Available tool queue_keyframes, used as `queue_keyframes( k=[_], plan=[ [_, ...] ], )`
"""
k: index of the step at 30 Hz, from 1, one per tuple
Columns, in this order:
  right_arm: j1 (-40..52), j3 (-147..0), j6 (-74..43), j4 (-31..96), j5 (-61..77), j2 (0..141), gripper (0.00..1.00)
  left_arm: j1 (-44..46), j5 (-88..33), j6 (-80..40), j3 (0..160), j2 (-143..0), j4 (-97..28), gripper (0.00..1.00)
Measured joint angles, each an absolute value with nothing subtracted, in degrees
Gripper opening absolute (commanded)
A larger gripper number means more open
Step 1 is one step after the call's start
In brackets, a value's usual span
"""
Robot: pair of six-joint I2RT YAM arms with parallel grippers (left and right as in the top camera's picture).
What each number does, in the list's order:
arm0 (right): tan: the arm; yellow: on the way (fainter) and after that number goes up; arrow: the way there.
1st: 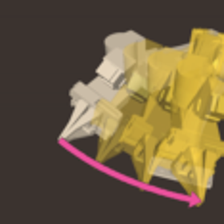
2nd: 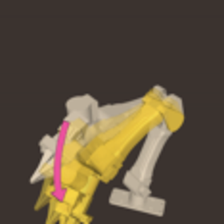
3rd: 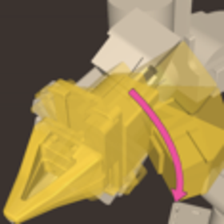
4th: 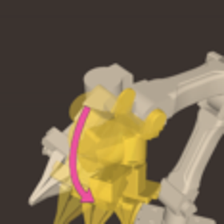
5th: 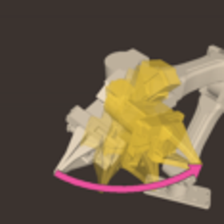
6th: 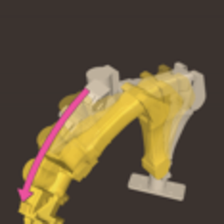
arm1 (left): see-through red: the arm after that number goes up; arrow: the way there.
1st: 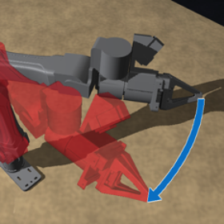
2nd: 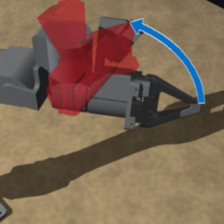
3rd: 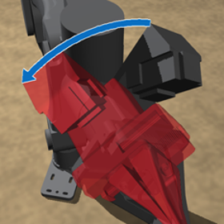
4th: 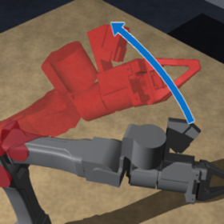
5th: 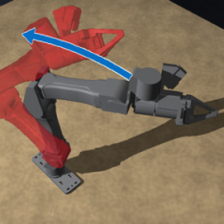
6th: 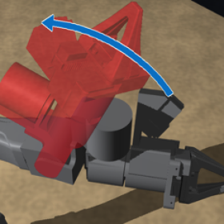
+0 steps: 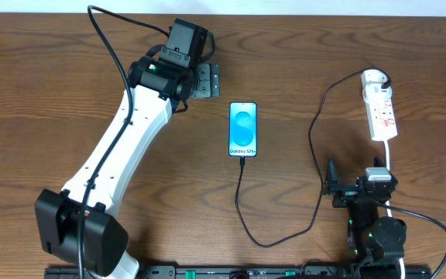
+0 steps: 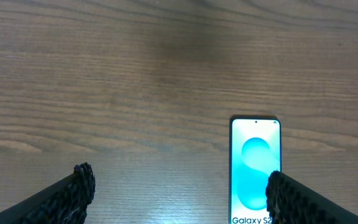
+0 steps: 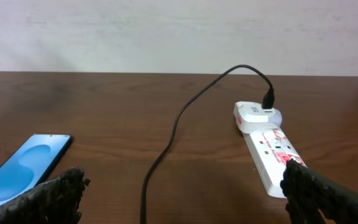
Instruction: Plug charger to phone and switch on socket
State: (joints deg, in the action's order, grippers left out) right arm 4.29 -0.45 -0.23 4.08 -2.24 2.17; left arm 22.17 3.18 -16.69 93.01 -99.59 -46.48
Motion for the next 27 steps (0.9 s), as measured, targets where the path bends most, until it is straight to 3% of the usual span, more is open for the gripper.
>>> queue_keyframes(
  k=[27],
  plan=[
    [4.3, -0.4, -0.2, 4.1, -1.7, 2.2, 0.99, 22.2, 3.2, -16.7, 93.0, -99.6, -46.5, 0.89]
  ],
)
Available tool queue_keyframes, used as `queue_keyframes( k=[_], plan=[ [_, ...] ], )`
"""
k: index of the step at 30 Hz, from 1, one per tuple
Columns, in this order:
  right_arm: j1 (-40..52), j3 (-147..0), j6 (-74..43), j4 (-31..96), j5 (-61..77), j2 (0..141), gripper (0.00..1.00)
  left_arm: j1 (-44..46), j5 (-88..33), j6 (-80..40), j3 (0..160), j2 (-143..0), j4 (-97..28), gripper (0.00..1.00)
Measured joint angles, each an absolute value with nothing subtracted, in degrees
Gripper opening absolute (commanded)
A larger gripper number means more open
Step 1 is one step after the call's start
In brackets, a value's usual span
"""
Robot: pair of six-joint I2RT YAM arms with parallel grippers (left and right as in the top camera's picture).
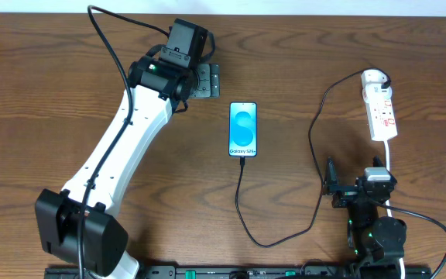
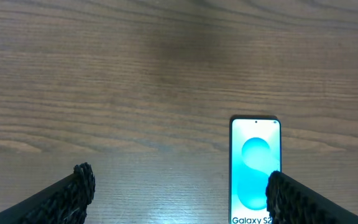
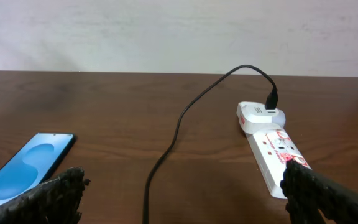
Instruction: Plug charger to phone and switch on socket
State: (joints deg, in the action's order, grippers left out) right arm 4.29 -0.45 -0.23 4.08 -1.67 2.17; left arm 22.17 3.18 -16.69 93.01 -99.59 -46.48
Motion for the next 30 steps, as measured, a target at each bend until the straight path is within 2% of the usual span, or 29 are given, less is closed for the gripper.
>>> queue_keyframes(
  k=[30],
  plan=[
    [4.3, -0.4, -0.2, 4.1, -1.7, 2.2, 0.99, 22.2, 3.2, -16.7, 93.0, -99.6, -46.5, 0.89]
  ],
)
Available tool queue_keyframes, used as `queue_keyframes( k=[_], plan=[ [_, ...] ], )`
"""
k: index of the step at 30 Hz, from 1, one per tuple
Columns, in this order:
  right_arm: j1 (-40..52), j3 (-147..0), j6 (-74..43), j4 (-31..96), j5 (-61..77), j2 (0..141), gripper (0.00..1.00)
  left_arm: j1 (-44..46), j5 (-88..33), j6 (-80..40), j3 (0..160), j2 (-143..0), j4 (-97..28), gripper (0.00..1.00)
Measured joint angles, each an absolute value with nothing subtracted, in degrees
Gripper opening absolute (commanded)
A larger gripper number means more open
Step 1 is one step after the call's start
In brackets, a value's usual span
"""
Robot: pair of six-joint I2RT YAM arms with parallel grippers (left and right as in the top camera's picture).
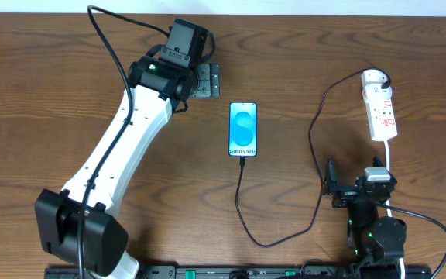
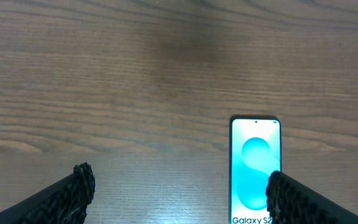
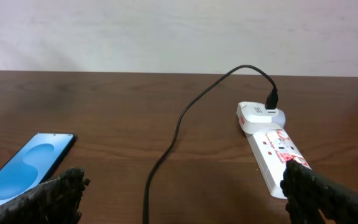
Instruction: Plug charger to phone and switch on socket
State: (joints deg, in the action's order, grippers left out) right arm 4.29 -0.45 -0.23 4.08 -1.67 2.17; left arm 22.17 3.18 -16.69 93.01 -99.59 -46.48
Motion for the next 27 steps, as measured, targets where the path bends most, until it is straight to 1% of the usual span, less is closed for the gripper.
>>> queue_keyframes(
  k=[4, 12, 20, 23, 27],
  plan=[
    [4.3, -0.4, -0.2, 4.1, -1.7, 2.2, 0.99, 22.2, 3.4, -16.6, 93.0, -99.6, -46.9, 0.9],
    [4.3, -0.4, -0.2, 4.1, -1.7, 2.2, 0.99, 21.8, 5.9, -16.5, 93.0, -99.6, -56.6, 0.9],
    [4.3, -0.4, -0.2, 4.1, -1.7, 2.2, 0.99, 21.9, 8.8, -16.5, 93.0, -99.6, -61.1, 0.89],
    [4.3, -0.4, -0.2, 4.1, -1.7, 2.2, 0.99, 21.8, 10.1, -16.5, 91.4, -99.0, -61.1, 0.89],
    [4.3, -0.4, -0.2, 4.1, -1.6, 2.2, 0.99, 21.5, 11.6, -16.4, 83.9, -95.1, -58.3, 0.9]
  ],
)
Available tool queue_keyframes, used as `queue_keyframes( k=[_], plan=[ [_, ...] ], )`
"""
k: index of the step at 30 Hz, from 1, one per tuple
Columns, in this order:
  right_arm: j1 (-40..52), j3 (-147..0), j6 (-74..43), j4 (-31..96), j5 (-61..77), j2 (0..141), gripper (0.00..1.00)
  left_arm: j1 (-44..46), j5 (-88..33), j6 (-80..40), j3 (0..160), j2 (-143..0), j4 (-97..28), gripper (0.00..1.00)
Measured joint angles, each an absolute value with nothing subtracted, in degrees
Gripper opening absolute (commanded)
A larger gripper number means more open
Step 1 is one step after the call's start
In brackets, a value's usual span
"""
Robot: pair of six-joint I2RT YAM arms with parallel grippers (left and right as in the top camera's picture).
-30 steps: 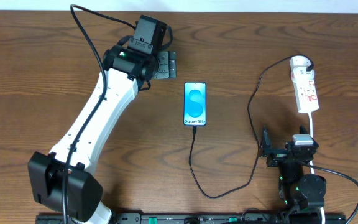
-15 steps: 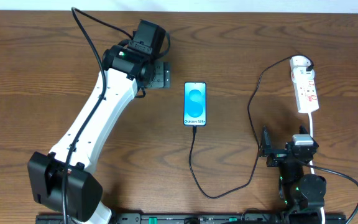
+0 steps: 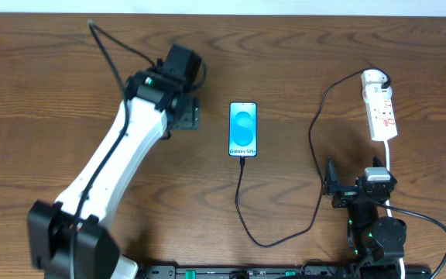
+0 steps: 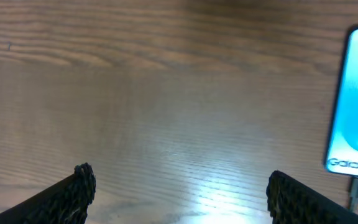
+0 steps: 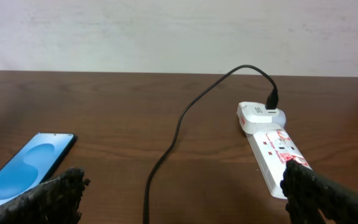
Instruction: Plug charger to phone and switch on socket
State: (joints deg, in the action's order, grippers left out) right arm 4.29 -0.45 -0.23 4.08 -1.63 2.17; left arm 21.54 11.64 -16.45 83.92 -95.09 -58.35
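Note:
The phone [image 3: 243, 129] lies face up mid-table with its blue screen lit; in the left wrist view the phone is at the right edge. The black cable [image 3: 241, 198] is plugged into its bottom edge. It loops round to the white charger [image 3: 374, 77] at the far end of the white power strip [image 3: 383, 115]. My left gripper [image 3: 186, 115] is open just left of the phone, holding nothing [image 4: 179, 190]. Near the front right, my right gripper [image 3: 356, 191] is open and empty. It faces the strip [image 5: 273, 154], charger [image 5: 258, 114] and cable [image 5: 169, 140].
The table's back edge meets a pale wall [image 5: 166, 31]. The power strip's own white lead [image 3: 392, 167] runs down past my right arm's base [image 3: 378, 232]. Dark wooden tabletop [image 3: 53, 93] lies left of my left arm.
My left gripper has come nearer, from behind and left of the phone's top to beside its left edge. In its view the phone is now at the right edge. The right arm is unmoved.
At all three earlier moments my left gripper stood open behind the phone's top-left, with the cable plugged into phone and charger. The right wrist view shifted slightly after the first. Now the left gripper sits beside the phone, still open.

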Motion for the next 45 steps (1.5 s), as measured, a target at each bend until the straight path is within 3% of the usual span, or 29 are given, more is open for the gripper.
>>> queue_keyframes(
  k=[11, 21, 34, 45],
  plan=[
    [4.3, -0.4, -0.2, 4.1, -1.5, 2.1, 0.99, 16.2, 12.0, -16.4, 59.5, -73.5, -40.9, 0.89],
    [4.3, -0.4, -0.2, 4.1, -1.4, 2.1, 0.99, 10.1, 3.6, -13.8, 39.8, -59.2, -20.6, 0.9],
    [4.3, -0.4, -0.2, 4.1, -1.4, 2.1, 0.99, 6.4, -2.5, -13.0, 25.3, -44.9, -9.5, 0.89],
    [4.3, -0.4, -0.2, 4.1, -1.4, 2.1, 0.99, 6.4, -3.1, -13.0, 17.7, -28.4, -8.0, 0.89]
  ],
)
